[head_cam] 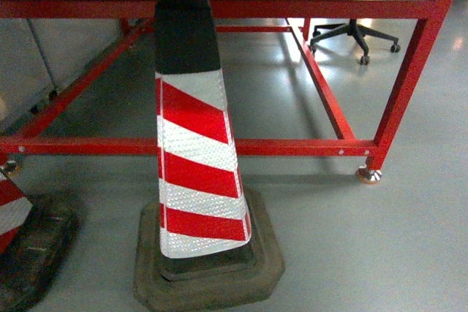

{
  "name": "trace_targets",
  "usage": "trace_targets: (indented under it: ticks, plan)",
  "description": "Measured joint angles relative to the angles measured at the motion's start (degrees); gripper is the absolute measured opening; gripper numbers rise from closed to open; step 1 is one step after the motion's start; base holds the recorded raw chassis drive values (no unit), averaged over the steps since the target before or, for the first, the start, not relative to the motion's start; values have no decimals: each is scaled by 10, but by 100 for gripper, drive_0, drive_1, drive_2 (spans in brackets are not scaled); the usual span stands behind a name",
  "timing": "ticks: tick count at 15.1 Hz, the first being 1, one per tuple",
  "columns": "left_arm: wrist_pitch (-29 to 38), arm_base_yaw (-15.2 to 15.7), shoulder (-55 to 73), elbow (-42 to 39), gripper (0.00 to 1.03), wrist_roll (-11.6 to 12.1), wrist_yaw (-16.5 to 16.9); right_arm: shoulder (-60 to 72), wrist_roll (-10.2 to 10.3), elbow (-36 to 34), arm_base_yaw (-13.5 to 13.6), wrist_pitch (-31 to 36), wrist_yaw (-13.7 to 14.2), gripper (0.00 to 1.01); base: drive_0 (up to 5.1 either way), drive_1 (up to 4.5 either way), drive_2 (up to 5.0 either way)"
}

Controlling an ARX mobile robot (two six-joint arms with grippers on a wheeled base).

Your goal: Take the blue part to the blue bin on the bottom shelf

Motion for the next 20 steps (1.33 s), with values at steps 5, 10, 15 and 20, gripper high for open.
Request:
trace_targets:
  ticks: [5, 10, 15, 20]
  plan:
    - [1, 0, 0, 0, 98, 0, -1, 0, -1, 0, 0, 0, -1, 98, 0, 0, 0]
    - [1, 0, 0, 0, 98, 0, -1, 0, -1, 0, 0, 0, -1, 98, 0, 0, 0]
    - [1, 0, 0, 0, 98, 0, -1, 0, 0, 0, 0, 1, 0, 98, 0, 0, 0]
    - [2, 0, 0, 0, 98, 0, 0, 0, 0, 0, 0, 2, 0, 98, 0, 0, 0]
